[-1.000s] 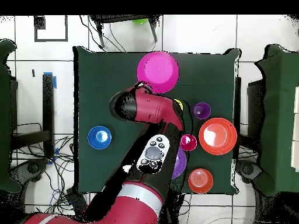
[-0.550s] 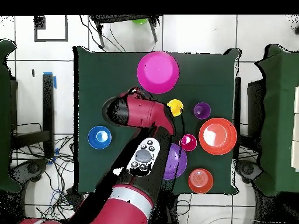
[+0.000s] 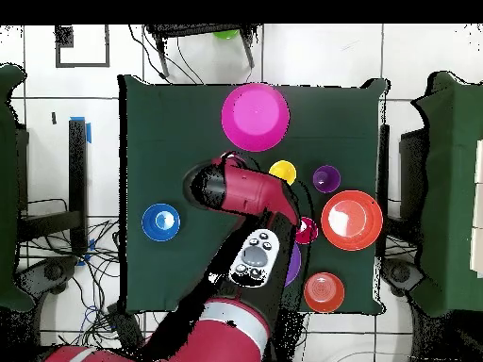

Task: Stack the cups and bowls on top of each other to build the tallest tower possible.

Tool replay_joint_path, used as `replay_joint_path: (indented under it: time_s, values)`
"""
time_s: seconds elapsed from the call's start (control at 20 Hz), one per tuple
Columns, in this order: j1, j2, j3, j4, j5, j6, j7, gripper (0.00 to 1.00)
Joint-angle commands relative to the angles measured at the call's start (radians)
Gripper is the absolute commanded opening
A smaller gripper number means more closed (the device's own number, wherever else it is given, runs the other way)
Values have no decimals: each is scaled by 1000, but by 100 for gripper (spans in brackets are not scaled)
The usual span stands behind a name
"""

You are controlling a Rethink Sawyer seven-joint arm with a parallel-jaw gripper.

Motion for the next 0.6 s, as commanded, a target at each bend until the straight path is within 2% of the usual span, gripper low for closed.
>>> replay_joint_path:
  time_s: [0.05, 0.25, 0.6]
  values:
    - [-76, -60, 160, 195, -70, 25, -23, 100]
    - [-118, -120, 199, 303, -102, -28, -42, 100]
    - [-113, -142, 227, 398, -124, -101, 28, 100]
